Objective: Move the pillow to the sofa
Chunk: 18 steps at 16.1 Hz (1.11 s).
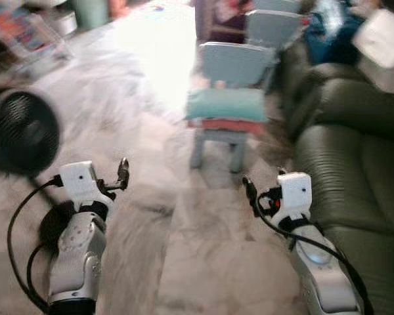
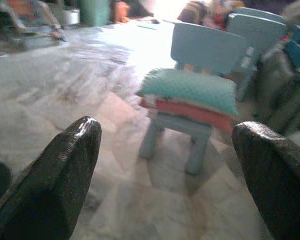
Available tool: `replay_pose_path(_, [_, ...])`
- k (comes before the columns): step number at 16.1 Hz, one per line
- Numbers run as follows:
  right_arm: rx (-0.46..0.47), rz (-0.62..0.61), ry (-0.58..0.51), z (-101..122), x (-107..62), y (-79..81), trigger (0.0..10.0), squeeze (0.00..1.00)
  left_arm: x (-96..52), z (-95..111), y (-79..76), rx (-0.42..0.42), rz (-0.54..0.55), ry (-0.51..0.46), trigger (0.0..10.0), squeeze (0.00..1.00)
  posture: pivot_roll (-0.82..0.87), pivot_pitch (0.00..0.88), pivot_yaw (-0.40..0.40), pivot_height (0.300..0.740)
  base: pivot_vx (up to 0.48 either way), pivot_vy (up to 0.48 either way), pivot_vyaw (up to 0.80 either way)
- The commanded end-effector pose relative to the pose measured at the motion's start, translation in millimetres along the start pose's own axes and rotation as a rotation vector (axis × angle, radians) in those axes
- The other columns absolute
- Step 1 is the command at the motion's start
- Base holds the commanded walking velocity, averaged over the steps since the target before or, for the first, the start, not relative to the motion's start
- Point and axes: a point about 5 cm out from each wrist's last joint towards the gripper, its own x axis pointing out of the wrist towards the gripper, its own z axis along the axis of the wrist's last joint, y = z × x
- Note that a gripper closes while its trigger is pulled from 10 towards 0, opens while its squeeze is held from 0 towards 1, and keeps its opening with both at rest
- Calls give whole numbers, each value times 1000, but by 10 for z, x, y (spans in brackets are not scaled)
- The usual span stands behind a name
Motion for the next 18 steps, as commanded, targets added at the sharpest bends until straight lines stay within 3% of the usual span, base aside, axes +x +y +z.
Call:
replay_pose_path(1, [-9,-19,3,-10,-21,-52,10000,0,2,-6,-80,-3,-31,0,10000,0,-77,73,-65,740,390,281,0])
replay_pose_path(15, [-7,-33,-4,18,-18,-38,10000,0,-11,-83,-115,27,-64,45,10000,0,-77,72,-61,740,403,256,0])
replay_pose_path(17, [-6,-36,-4,15,-22,-37,10000,0,16,-158,-115,51,3,96,10000,0,-76,72,-61,740,0,0,0])
replay_pose_path(18, [-6,-36,-3,15,-22,-38,10000,0,18,-146,-151,60,-30,86,10000,0,-76,72,-60,740,0,0,0])
